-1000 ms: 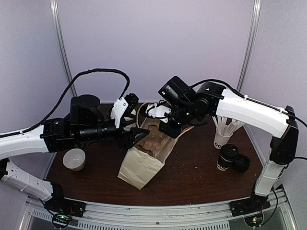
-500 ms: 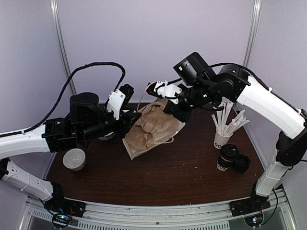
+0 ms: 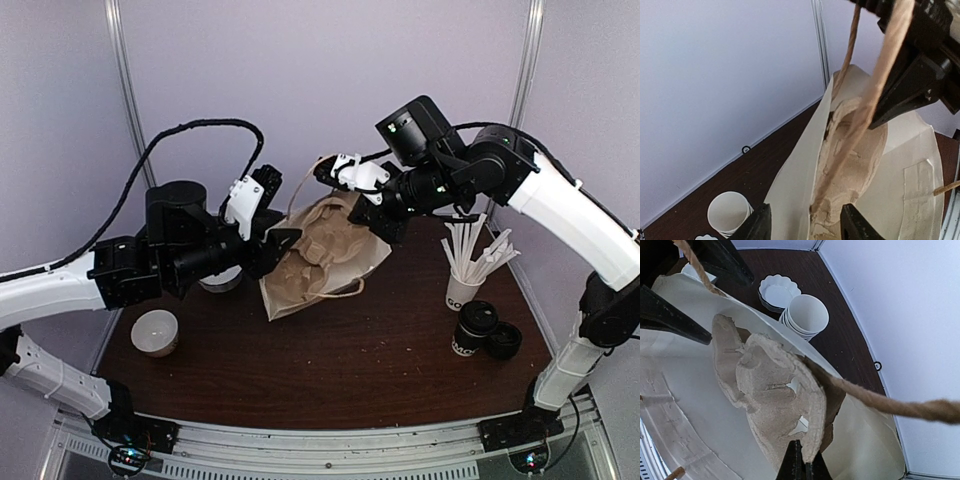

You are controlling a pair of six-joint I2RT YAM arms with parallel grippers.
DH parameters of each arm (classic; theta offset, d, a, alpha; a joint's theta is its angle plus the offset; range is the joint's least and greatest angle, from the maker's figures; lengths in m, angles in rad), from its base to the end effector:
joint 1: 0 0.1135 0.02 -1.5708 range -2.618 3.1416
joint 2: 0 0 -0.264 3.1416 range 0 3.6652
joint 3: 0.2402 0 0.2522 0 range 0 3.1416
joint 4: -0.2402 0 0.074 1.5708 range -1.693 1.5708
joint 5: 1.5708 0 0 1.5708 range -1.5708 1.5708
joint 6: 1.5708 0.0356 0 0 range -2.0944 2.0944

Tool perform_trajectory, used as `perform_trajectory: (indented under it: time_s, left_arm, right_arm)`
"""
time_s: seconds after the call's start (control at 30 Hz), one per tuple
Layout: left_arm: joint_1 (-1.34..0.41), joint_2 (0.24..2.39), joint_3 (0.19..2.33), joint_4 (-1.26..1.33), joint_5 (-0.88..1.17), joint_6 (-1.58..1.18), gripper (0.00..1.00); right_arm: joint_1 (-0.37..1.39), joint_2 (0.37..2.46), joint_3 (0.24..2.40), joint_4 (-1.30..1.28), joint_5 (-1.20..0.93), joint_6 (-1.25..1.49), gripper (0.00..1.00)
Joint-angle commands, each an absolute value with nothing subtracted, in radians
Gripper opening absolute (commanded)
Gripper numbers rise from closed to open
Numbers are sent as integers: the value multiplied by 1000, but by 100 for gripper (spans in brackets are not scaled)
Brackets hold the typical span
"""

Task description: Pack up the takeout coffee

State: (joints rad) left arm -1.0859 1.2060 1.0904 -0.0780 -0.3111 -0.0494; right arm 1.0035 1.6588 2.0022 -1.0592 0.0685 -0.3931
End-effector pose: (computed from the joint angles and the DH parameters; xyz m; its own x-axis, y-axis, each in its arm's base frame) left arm 0.1411 -0.2444 0.3707 -0.1242 0.1350 -0.9830 0.6970 0.7170 0.0104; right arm 0.1828 0.2823 0.4436 -0.0141 -0.7333 -0.6798 -0.8866 0.3235 -0.3305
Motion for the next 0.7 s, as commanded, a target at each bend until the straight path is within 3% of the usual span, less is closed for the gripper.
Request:
perform_trajectory:
  time_s: [0.0, 0.5, 0.67]
  left_arm:
    - [-1081, 1235, 1165, -60, -237, -30, 52]
    - [-1081, 1314, 1217, -7, -289, -10, 49]
    - [-1079, 1300, 1216, -16, -337, 27, 55]
  right_arm:
    - [1002, 1637, 1983, -1053, 43, -381, 0]
    - [1002, 1627, 1903, -1050, -21, -380, 0]
    - [1002, 1602, 1951, -1054, -11, -412, 0]
